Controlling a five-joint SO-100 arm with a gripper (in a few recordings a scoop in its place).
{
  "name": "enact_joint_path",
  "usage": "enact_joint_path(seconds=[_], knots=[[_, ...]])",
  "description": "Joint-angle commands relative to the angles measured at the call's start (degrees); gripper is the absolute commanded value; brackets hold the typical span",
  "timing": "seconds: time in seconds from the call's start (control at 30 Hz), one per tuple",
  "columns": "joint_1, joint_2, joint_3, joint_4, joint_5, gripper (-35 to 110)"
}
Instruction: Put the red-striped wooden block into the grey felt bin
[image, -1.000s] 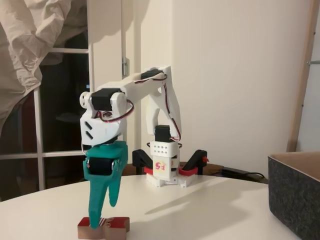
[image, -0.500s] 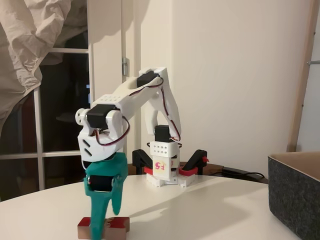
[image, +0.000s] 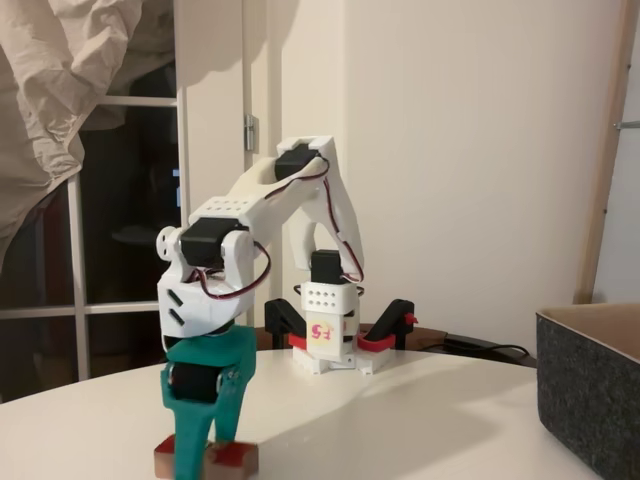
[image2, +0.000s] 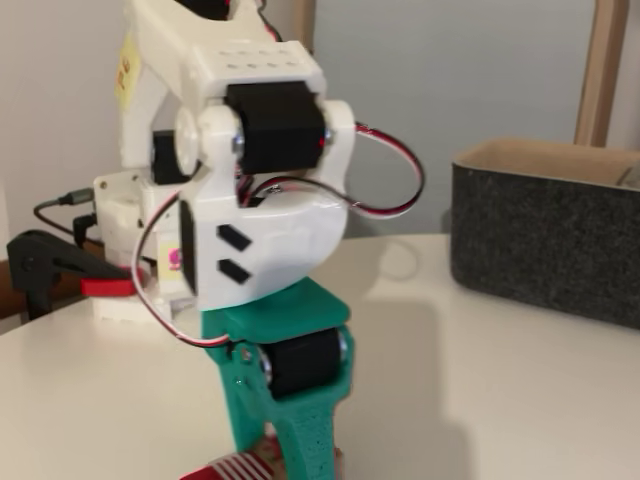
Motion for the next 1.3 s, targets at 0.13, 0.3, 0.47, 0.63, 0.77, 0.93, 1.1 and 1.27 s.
enact_joint_path(seconds=[0.13,0.3,0.47,0.63,0.77,0.93,1.1,1.27], knots=[[2.1,-0.4,0.7,-1.8,-1.6,11],[3.1,0.9,0.2,-2.0,-1.8,10],[4.1,2.7,-1.9,-2.0,-1.4,10],[5.3,7.0,-2.9,-2.0,-1.4,13],[6.2,12.0,-3.1,-2.1,-1.8,12],[6.9,18.5,-3.1,-2.5,-2.5,12],[6.9,23.9,-3.0,-5.5,-3.5,11],[6.7,27.9,-3.0,-8.7,-4.9,9]])
